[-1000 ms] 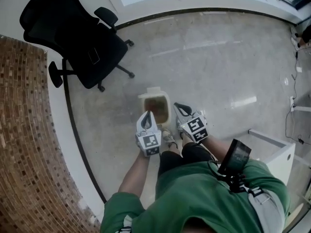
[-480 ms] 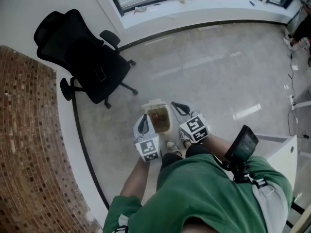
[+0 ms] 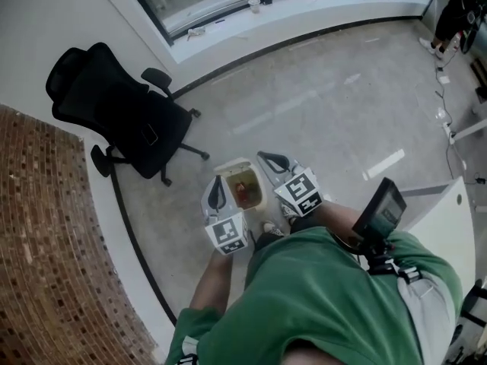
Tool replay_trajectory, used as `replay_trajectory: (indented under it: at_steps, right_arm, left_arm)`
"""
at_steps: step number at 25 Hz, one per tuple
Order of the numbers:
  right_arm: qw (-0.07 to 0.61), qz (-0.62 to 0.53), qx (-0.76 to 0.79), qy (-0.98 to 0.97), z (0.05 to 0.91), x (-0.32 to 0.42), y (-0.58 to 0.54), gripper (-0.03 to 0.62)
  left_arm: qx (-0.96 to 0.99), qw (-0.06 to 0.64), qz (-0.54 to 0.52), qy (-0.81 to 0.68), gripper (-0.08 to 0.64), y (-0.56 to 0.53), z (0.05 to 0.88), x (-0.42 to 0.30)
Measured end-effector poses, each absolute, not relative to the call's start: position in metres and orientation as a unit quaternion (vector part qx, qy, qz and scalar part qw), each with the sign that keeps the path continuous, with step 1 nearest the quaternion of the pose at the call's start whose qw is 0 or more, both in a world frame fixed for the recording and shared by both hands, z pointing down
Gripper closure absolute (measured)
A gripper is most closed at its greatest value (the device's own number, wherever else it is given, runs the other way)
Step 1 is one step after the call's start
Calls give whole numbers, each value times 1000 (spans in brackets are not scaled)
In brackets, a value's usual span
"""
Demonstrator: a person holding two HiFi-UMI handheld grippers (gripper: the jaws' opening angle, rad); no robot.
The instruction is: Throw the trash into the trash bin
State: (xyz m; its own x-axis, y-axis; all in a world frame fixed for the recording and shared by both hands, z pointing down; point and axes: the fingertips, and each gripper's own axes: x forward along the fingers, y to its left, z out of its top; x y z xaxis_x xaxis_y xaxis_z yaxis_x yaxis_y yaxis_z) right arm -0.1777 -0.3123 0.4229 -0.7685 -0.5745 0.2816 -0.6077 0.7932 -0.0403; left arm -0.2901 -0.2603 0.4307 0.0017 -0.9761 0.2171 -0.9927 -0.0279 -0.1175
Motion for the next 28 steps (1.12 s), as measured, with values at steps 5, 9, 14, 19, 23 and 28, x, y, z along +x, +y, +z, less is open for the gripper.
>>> replay_trajectory:
  at_steps: [5, 9, 14, 19, 23, 28]
  right_arm:
    - [127, 64, 332, -933, 419, -163, -294, 589]
    - [123, 62, 336, -932, 419, -155, -278, 589]
    - [114, 47, 324, -938, 408, -140, -263, 589]
    - [104, 37, 311, -944, 398, -104, -243, 589]
    - [98, 33, 304, -947, 392, -67, -221, 589]
    - [92, 38, 294, -951, 392, -33, -192, 589]
  left_arm:
    - [720, 35, 108, -684, 555, -247, 423, -275]
    - [727, 23, 105, -678, 555, -233, 420, -263]
    - [721, 9, 106, -685, 555, -219, 413, -246]
    - [706, -8, 96, -701, 555, -201, 398, -214]
    - [704, -23, 96, -703, 555, -178, 388, -176]
    - [702, -30, 104, -704, 555, -149, 384, -138]
